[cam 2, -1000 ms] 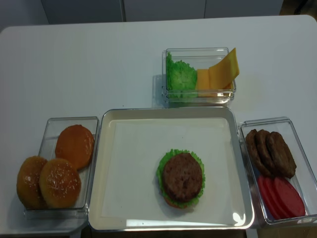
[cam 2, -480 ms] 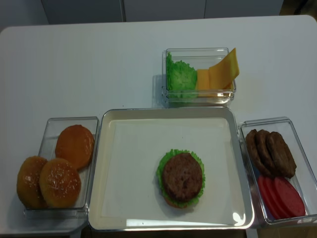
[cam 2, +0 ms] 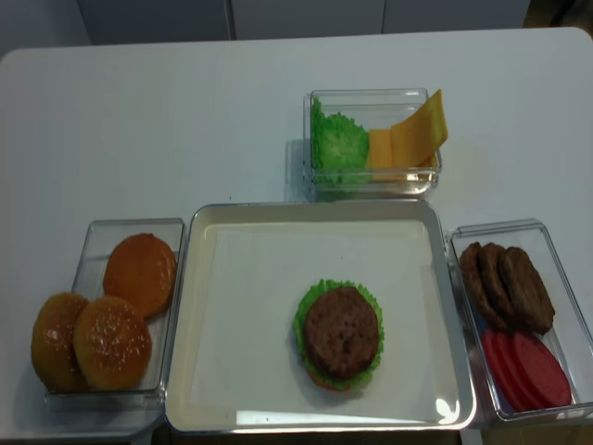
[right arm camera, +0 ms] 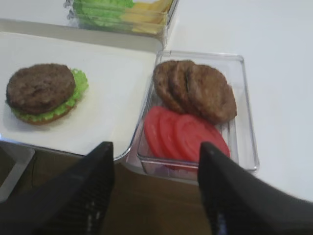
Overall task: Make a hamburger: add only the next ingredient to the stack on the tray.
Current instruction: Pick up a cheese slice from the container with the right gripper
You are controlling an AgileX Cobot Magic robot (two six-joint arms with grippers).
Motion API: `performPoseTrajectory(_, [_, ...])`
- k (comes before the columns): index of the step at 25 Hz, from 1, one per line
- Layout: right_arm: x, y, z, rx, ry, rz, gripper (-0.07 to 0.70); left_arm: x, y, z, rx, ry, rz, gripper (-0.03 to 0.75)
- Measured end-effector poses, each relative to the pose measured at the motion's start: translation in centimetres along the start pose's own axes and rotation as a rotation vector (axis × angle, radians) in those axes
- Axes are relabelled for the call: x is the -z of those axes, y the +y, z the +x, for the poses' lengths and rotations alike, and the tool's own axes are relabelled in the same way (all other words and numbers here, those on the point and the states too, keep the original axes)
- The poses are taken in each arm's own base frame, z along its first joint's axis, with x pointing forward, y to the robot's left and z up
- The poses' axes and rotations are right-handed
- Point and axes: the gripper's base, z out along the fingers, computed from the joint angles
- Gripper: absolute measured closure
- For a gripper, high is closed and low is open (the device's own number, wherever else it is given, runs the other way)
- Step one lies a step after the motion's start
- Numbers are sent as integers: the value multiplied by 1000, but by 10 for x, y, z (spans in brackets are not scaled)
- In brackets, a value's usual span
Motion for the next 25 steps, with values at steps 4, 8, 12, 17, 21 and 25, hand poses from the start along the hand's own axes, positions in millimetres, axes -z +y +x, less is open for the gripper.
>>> performPoseTrajectory(4, [3,-1,-20,-15,-37,10,176,0,0,0,0,0,0,359])
performPoseTrajectory(8, [-10,-7,-48,-41,-20,22,172,0,0,0,0,0,0,359])
performPoseTrajectory(12, [-35,-16,-74,-112,43,36,171,0,0,0,0,0,0,359])
performPoseTrajectory(17, [-85,-26,-97,-245,173,21,169,0,0,0,0,0,0,359])
performPoseTrajectory(21, [-123,-34,-119,-312,240,3,169,0,0,0,0,0,0,359])
performPoseTrajectory(25, [-163,-43,-145,-342,288,-7,169,0,0,0,0,0,0,359])
